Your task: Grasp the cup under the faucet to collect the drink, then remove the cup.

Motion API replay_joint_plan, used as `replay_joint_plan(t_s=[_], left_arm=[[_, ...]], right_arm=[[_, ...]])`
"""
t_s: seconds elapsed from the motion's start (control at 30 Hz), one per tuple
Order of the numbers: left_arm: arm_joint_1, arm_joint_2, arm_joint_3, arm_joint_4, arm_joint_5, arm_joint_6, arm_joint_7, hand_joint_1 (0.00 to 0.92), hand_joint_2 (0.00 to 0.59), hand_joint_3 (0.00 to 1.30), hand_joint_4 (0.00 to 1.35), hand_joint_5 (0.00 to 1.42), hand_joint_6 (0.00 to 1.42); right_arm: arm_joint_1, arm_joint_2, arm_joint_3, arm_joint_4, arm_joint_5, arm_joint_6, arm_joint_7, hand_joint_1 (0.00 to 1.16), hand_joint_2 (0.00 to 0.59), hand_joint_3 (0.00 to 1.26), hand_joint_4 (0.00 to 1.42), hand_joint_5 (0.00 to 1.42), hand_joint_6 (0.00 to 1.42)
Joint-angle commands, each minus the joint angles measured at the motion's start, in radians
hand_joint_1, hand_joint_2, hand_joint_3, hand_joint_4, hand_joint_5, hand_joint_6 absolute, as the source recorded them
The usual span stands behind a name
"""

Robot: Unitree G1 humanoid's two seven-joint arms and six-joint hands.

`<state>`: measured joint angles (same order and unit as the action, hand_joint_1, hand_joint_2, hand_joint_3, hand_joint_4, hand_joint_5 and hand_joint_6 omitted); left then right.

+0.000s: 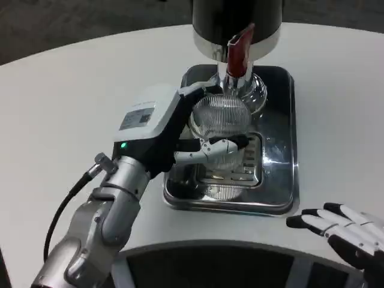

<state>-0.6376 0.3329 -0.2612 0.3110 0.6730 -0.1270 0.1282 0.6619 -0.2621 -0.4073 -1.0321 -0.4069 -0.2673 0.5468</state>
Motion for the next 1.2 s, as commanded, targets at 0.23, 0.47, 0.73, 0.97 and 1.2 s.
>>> replay_joint_plan(t_s=[0.23,0.47,0.73,0.97,1.2], left_arm=[[0.004,-0.003,-0.011,-0.035,-0.002,0.004,-0.029,0.260,0.097,0.27,0.29,0.56,1.05],[0.004,-0.005,0.000,-0.042,-0.010,-0.007,-0.012,0.256,0.098,0.26,0.25,0.55,1.04],[0.007,-0.001,0.006,-0.054,-0.029,-0.028,-0.015,0.256,0.098,0.26,0.25,0.56,1.06],[0.018,0.009,0.018,-0.085,-0.041,-0.037,-0.010,0.256,0.098,0.26,0.25,0.56,1.06],[0.040,0.031,0.031,-0.134,-0.040,-0.030,-0.024,0.256,0.098,0.26,0.25,0.57,1.06]], right_arm=[[0.027,0.042,0.031,-0.015,-0.020,-0.045,0.017,0.44,0.475,0.18,0.11,0.05,0.06],[0.035,0.057,0.050,-0.015,-0.036,-0.050,0.026,0.44,0.475,0.18,0.11,0.05,0.05],[0.033,0.064,0.053,-0.015,-0.045,-0.041,0.033,0.44,0.475,0.18,0.11,0.05,0.05],[0.035,0.067,0.066,-0.015,-0.050,-0.040,0.038,0.44,0.475,0.18,0.11,0.05,0.05],[0.019,0.064,0.078,-0.015,-0.057,-0.021,0.044,0.44,0.475,0.18,0.11,0.05,0.05]])
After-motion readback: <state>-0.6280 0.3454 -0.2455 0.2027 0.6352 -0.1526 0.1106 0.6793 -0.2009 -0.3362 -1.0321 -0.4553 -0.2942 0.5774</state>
